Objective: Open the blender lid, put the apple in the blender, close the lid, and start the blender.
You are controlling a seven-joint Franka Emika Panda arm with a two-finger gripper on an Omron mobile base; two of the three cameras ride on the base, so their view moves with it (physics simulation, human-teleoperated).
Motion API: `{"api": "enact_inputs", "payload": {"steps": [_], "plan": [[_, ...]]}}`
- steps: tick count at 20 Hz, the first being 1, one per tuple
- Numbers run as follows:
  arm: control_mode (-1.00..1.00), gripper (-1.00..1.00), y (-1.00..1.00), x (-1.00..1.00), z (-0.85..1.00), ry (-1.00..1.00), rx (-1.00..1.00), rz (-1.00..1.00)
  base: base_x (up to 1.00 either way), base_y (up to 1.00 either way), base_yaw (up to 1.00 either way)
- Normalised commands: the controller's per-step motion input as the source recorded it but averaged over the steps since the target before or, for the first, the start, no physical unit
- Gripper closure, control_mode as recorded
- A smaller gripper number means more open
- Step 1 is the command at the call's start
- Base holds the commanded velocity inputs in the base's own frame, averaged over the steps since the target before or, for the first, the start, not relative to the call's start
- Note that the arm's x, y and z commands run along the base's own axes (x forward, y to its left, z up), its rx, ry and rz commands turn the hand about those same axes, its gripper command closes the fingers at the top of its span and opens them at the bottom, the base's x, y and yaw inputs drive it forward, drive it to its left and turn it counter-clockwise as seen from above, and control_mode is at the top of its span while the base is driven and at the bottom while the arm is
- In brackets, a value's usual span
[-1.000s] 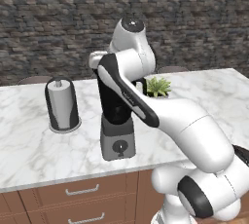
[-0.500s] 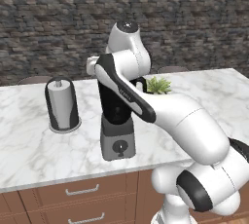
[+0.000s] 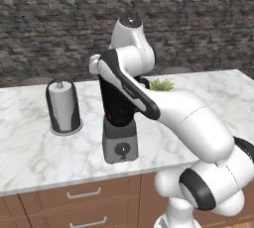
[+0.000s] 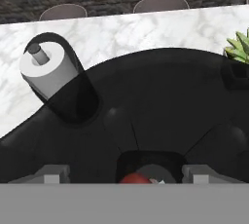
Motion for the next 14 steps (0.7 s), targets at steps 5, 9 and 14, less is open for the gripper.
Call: {"api": "enact_inputs", "payload": {"steps": [5, 9, 14], "plan": [[-1.00, -1.00, -0.23, -0.14, 0.45, -0.03, 0.00, -0.02, 0.00, 0.00, 0.00], [-1.00, -1.00, -0.73, -0.39, 0.35, -0.08, 0.00, -0.09, 0.00, 0.00, 0.00], [-1.00, -1.00, -1.00, -0.51, -0.16, -0.01, 0.05, -0.17, 0.00, 0.00, 0.00]]}}
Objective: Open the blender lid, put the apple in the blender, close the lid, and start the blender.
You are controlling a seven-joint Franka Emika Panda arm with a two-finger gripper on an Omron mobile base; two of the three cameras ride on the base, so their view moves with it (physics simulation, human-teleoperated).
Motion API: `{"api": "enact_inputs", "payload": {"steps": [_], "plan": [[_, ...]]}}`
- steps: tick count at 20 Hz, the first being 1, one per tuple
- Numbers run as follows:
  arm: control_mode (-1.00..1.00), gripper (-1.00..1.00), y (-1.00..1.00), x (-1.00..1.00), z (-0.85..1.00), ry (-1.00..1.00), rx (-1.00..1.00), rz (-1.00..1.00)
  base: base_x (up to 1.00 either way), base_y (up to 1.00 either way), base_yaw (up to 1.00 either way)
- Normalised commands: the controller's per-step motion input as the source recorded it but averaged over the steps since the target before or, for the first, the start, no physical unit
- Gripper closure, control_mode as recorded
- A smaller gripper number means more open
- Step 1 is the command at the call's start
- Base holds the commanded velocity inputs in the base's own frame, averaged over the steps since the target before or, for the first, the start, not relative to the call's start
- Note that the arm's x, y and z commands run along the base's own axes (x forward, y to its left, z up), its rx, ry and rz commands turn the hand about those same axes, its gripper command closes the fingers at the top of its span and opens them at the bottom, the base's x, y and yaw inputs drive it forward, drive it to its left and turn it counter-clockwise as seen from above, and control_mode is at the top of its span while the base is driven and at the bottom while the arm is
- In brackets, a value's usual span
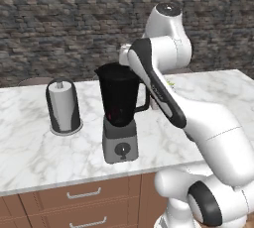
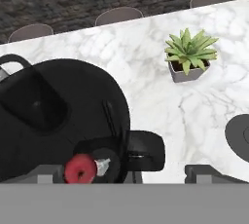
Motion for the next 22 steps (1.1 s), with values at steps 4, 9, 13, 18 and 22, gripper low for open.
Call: {"api": "enact_inputs", "payload": {"steps": [4, 9, 13, 18, 22], "plan": [[-1.00, -1.00, -1.00, -0.32, -0.57, 0.02, 0.05, -0.19, 0.00, 0.00, 0.00], [-1.00, -1.00, -1.00, -0.10, -0.81, 0.09, 0.00, -0.20, 0.00, 0.00, 0.00], [-1.00, -1.00, -1.00, -0.01, -0.95, 0.15, 0.00, -0.21, 0.00, 0.00, 0.00], [-1.00, -1.00, -1.00, 0.00, -0.96, 0.19, 0.00, -0.19, 0.00, 0.00, 0.00], [-1.00, -1.00, -0.99, 0.01, -0.73, 0.18, 0.05, -0.11, 0.00, 0.00, 0.00]]}}
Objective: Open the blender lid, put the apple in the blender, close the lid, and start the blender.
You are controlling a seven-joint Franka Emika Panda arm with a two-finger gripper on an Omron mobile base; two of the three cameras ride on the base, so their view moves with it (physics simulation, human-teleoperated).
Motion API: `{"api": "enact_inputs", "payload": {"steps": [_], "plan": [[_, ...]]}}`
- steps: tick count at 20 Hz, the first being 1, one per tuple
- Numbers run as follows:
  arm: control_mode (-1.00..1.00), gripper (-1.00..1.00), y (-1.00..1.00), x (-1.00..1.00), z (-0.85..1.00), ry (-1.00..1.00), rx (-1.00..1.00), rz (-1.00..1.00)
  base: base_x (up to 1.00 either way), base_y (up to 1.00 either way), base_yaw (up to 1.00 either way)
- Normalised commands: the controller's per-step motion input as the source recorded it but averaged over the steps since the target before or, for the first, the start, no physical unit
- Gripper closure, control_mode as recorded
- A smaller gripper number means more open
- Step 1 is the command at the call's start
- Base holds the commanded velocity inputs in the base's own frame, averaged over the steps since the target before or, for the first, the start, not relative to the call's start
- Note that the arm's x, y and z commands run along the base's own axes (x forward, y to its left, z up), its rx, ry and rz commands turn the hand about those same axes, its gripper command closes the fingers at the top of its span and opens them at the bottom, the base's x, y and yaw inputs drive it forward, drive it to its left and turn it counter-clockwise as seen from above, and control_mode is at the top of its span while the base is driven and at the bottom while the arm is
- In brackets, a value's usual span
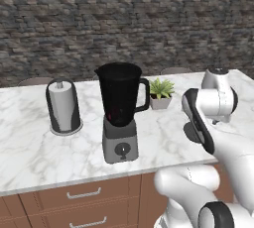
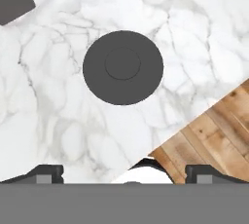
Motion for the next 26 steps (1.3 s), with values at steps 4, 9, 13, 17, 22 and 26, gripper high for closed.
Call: {"api": "enact_inputs", "payload": {"steps": [4, 9, 13, 17, 22, 26], "plan": [[-1.00, -1.00, -0.89, 0.18, -0.47, 0.18, 0.09, -0.03, 0.00, 0.00, 0.00], [-1.00, -1.00, -0.53, 0.44, -0.30, 0.17, 0.06, 0.00, 0.00, 0.00, 0.00], [-1.00, -1.00, -0.09, 0.53, -0.29, 0.13, 0.06, 0.05, 0.00, 0.00, 0.00], [-1.00, -1.00, 0.00, 0.49, -0.35, 0.08, 0.06, 0.08, 0.00, 0.00, 0.00], [-1.00, -1.00, 0.00, 0.42, -0.50, 0.04, 0.02, 0.06, 0.00, 0.00, 0.00], [-1.00, -1.00, 0.00, 0.32, -0.54, 0.00, 0.00, 0.03, 0.00, 0.00, 0.00]]}}
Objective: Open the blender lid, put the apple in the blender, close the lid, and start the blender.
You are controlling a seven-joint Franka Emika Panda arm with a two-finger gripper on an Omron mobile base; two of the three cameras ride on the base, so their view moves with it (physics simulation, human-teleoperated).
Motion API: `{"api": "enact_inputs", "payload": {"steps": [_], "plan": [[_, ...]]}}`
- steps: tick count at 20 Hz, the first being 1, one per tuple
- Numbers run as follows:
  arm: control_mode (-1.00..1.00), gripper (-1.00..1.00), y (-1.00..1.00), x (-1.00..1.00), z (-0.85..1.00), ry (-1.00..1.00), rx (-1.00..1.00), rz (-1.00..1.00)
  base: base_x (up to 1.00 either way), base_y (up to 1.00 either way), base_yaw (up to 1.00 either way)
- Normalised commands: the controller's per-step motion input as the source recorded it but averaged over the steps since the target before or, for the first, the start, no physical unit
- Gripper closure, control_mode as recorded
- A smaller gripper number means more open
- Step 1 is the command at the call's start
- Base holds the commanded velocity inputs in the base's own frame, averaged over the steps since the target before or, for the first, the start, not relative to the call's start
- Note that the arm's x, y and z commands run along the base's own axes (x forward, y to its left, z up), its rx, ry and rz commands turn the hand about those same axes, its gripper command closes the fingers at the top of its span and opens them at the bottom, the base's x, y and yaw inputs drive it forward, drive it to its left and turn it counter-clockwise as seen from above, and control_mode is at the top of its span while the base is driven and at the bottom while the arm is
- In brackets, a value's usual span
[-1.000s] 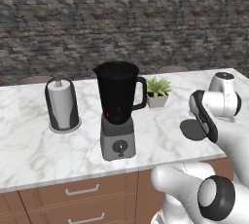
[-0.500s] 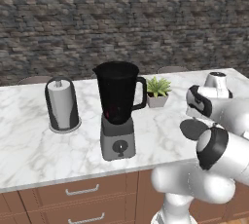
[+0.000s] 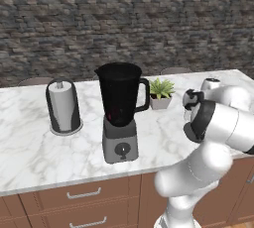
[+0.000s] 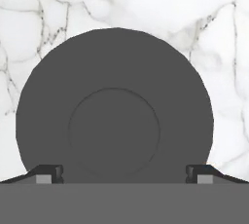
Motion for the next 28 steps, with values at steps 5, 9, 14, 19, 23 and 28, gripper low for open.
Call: {"api": "enact_inputs", "payload": {"steps": [5, 9, 14, 19, 23, 28], "plan": [[-1.00, -1.00, 0.00, 0.19, -0.46, 0.00, 0.00, 0.01, 0.00, 0.00, 0.00], [-1.00, -1.00, 0.00, 0.05, -0.40, 0.00, 0.00, 0.01, 0.00, 0.00, 0.00], [-1.00, 1.00, 0.09, 0.02, -0.54, 0.00, 0.00, 0.00, 0.00, 0.00, 0.00], [-1.00, 1.00, 0.09, 0.00, -0.32, -0.02, 0.00, 0.00, 0.00, 0.00, 0.00], [-1.00, 1.00, 0.18, 0.00, 0.00, 0.00, 0.00, 0.00, 0.00, 0.00, 0.00], [-1.00, 1.00, 0.00, -0.02, 0.49, -0.05, 0.00, 0.00, 0.00, 0.00, 0.00]]}}
